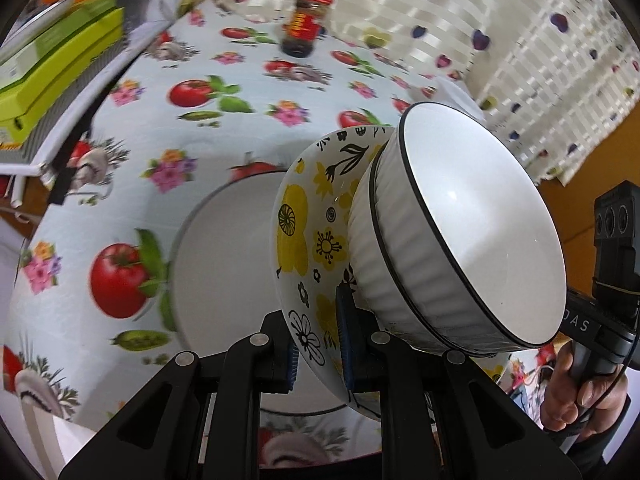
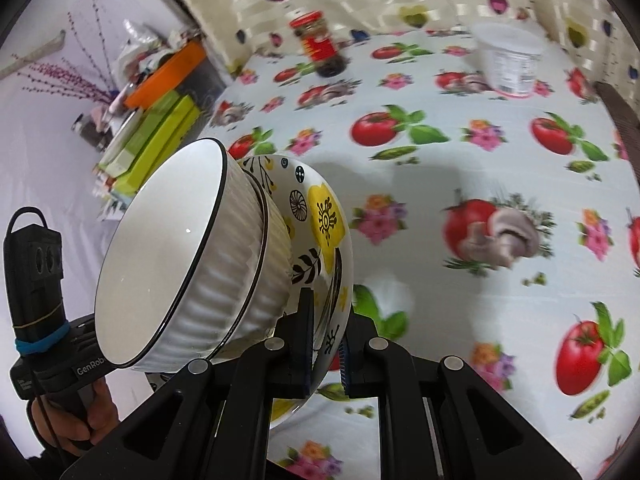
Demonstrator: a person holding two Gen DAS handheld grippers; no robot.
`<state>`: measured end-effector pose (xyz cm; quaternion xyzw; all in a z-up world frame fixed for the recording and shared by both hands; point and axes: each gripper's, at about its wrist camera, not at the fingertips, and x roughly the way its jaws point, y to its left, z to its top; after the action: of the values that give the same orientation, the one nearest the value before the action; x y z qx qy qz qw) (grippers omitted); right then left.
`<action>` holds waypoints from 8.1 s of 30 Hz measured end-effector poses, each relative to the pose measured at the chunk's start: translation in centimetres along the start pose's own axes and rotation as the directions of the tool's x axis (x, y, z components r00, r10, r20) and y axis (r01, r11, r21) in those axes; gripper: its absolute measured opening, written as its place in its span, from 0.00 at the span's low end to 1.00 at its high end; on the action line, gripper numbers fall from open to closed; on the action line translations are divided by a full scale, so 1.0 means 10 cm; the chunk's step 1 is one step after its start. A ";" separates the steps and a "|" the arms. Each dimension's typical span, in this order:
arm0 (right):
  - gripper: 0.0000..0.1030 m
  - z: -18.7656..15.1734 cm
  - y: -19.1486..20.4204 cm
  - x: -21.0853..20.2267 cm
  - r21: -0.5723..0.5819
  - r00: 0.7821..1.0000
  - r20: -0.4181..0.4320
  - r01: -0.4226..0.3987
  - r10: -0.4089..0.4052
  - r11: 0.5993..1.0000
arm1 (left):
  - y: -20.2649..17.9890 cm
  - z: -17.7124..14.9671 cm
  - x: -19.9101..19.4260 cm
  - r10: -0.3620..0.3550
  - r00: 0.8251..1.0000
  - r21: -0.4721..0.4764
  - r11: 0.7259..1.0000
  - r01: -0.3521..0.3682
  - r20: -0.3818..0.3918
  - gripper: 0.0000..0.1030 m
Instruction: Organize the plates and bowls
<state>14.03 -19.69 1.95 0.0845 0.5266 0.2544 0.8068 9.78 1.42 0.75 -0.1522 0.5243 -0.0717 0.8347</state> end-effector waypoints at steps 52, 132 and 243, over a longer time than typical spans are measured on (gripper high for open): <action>0.13 0.01 0.33 0.59 -0.073 0.996 -0.087 -0.015 0.009 0.997 | 0.57 -0.15 0.06 0.036 0.999 -0.091 0.995 -0.032 0.041 0.15; 0.59 -1.17 0.68 -0.04 -0.301 0.994 0.100 0.082 -0.054 0.950 | 0.00 -1.13 -0.44 0.218 0.943 0.069 0.968 -0.242 0.250 0.18; 0.55 -1.09 0.86 0.01 -0.342 0.993 0.083 0.104 -0.080 0.934 | 0.03 -1.00 -0.41 0.210 0.957 0.031 0.975 -0.221 0.202 0.18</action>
<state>1.57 -13.73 0.60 -0.0747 0.4494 0.3019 0.8375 -1.03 1.05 0.05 -0.0784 0.4503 0.0212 0.8892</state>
